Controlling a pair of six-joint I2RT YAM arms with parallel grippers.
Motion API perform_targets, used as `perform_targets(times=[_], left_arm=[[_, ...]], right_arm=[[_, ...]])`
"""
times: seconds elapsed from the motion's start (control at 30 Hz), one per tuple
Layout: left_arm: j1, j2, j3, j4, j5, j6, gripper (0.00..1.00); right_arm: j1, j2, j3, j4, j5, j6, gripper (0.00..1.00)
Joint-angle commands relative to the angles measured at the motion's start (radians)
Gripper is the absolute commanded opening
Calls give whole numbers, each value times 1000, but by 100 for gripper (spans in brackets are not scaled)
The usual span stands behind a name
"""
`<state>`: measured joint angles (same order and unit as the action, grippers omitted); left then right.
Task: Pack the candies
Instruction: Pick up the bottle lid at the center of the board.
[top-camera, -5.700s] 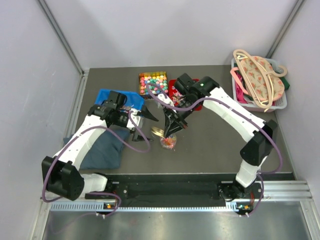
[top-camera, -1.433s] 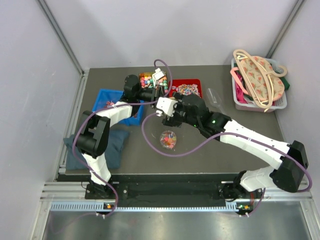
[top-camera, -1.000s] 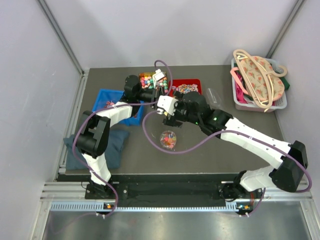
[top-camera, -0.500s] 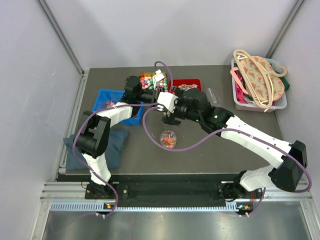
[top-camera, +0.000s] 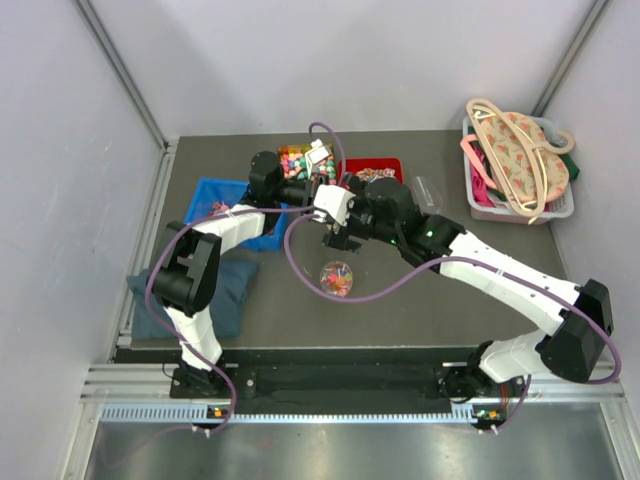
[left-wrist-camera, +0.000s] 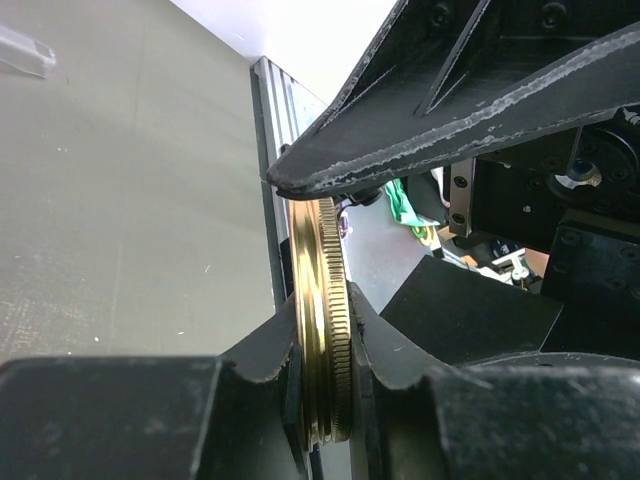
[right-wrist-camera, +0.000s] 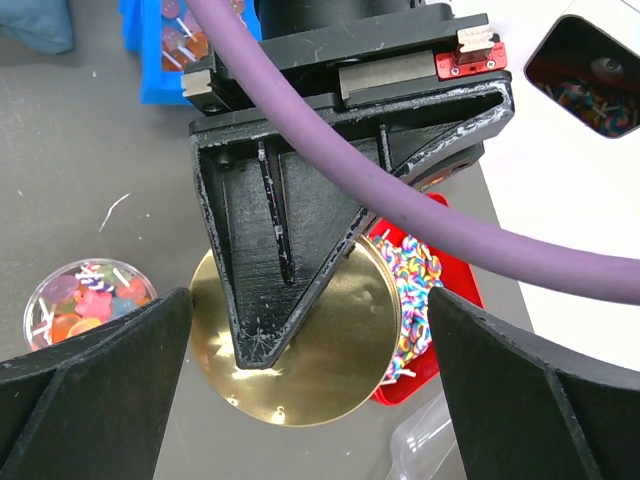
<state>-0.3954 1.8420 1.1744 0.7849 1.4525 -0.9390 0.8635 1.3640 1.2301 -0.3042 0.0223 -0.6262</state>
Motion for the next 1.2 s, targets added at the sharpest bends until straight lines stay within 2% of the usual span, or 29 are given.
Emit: perform_targets(times=[0.0, 0.67, 1.17], left_arm=[[-3, -27, 5, 16, 23, 19, 14], [-3, -1, 21, 16, 28, 6, 13], [-3, 19, 24, 16, 28, 6, 13]], right_arm=[[-12, -9, -12, 51, 1, -1, 99], [-8, -92, -92, 74, 18, -43, 99], [52, -57, -98, 135, 110, -89, 99]])
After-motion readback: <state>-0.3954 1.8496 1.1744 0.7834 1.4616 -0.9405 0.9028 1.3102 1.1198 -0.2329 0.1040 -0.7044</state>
